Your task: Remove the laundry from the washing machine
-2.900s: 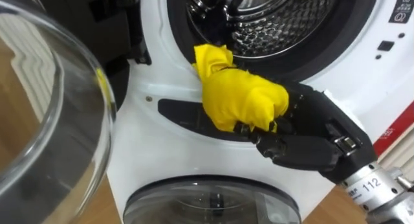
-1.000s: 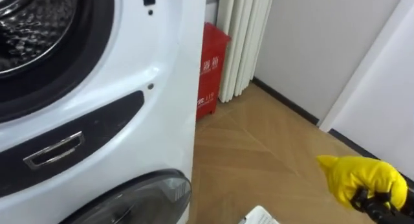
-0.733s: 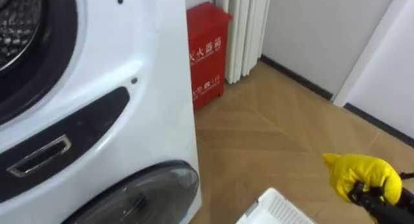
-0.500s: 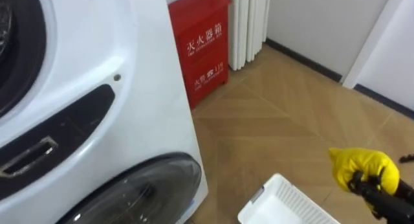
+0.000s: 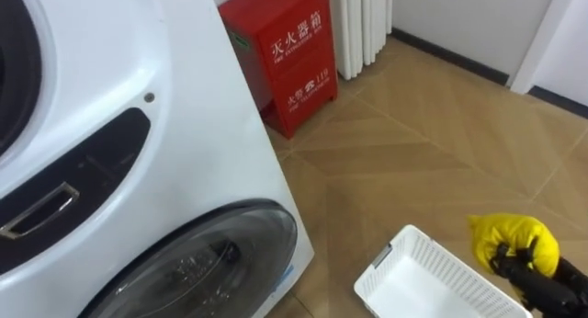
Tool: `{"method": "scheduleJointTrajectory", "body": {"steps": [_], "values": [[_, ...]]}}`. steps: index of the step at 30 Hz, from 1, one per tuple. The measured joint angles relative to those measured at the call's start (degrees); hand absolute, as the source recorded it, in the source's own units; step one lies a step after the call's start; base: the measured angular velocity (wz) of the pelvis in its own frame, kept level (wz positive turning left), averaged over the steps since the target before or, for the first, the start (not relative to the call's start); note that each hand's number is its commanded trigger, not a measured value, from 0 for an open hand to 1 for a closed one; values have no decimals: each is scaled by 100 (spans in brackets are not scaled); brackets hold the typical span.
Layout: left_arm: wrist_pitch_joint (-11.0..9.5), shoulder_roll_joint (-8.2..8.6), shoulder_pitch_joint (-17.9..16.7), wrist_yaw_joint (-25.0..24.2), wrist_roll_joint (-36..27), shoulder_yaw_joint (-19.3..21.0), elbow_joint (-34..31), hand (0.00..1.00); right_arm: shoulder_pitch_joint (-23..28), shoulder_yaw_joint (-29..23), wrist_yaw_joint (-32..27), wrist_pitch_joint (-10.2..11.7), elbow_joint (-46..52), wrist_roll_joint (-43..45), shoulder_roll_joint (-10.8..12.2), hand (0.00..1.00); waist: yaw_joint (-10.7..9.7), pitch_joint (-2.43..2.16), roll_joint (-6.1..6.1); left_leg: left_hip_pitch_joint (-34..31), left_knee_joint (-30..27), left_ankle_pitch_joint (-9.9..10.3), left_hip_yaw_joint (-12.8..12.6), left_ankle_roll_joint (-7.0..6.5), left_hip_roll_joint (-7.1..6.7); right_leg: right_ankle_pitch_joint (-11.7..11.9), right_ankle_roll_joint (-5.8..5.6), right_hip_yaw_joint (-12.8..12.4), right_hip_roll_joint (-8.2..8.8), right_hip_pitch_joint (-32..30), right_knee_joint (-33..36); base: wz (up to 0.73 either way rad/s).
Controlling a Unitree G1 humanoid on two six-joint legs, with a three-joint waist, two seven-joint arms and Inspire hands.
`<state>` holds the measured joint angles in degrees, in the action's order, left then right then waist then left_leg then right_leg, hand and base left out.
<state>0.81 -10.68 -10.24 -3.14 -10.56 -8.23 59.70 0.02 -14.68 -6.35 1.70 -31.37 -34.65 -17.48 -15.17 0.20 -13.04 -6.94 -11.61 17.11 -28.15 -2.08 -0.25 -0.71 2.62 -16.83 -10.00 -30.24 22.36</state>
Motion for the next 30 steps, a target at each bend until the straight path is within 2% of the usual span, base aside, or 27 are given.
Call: {"method": "scheduleJointTrajectory", "body": {"steps": [2, 3, 4, 5, 7, 13, 20, 24, 27, 30], "values": [[-2, 12, 0, -6, -1, -2, 11, 0, 0, 0, -1, 36, -31, 32, 0, 100, -1, -6, -10, -6, 3, 0, 7, -2, -12, -8, 12, 11, 9, -20, 35, 0], [-18, 12, 7, -11, -1, -3, 16, 0, 0, 2, 1, 75, -67, 76, 1, 82, -1, -6, -17, -12, 9, -2, 13, -5, -14, -8, 12, 23, 15, -25, 32, 0], [-33, 12, 13, -13, -1, -3, 35, 0, -2, 2, 2, 95, -95, 97, 1, 11, 0, -8, -21, -18, 11, -2, 19, -6, -16, -8, 13, 27, 18, -30, 31, 4], [-81, 12, 48, -20, -1, -8, 86, 0, -3, 2, 1, 144, -164, 130, 1, 0, 2, -8, -25, -30, 19, -6, 34, -11, -20, -11, 18, 48, 28, -44, 33, 5], [-118, 14, 70, -27, -1, -63, 131, 0, 16, 0, -24, 151, -222, 245, 10, 0, -3, -11, -40, -41, 30, -22, 46, -22, -29, -25, 39, 142, 69, -71, 44, 4], [-97, 20, 67, -97, -8, -196, 189, 0, 64, -1, -90, 151, -226, 328, 36, 0, -16, -10, -47, 6, 40, -13, 85, -42, -52, -149, 20, 205, 106, -68, 162, 5], [-67, 21, 71, -112, -5, -228, 215, 0, 64, -1, -106, 151, -211, 325, 68, 0, -28, -10, -46, 33, 64, -10, 145, -45, -58, -185, 21, 205, 107, -66, 215, 2], [-63, 20, 69, -124, -1, -236, 219, 0, 110, -2, -105, 151, -191, 333, 68, 0, -44, 7, -19, 50, 9, -9, 152, -45, -72, -283, 10, 162, 109, -62, 280, 4], [-61, 20, 63, -143, -6, -225, 222, 0, 165, -4, -100, 151, -114, 367, 67, 0, -46, 14, 1, 52, 10, -4, 181, -50, -129, -337, -7, 132, 107, -85, 353, 3], [-64, 20, 62, -144, -7, -211, 222, 0, 183, -12, -113, 152, -82, 374, 65, 0, -49, 10, -4, 60, 26, 23, 187, -51, -96, -339, -12, 135, 104, -85, 367, 0]]}}
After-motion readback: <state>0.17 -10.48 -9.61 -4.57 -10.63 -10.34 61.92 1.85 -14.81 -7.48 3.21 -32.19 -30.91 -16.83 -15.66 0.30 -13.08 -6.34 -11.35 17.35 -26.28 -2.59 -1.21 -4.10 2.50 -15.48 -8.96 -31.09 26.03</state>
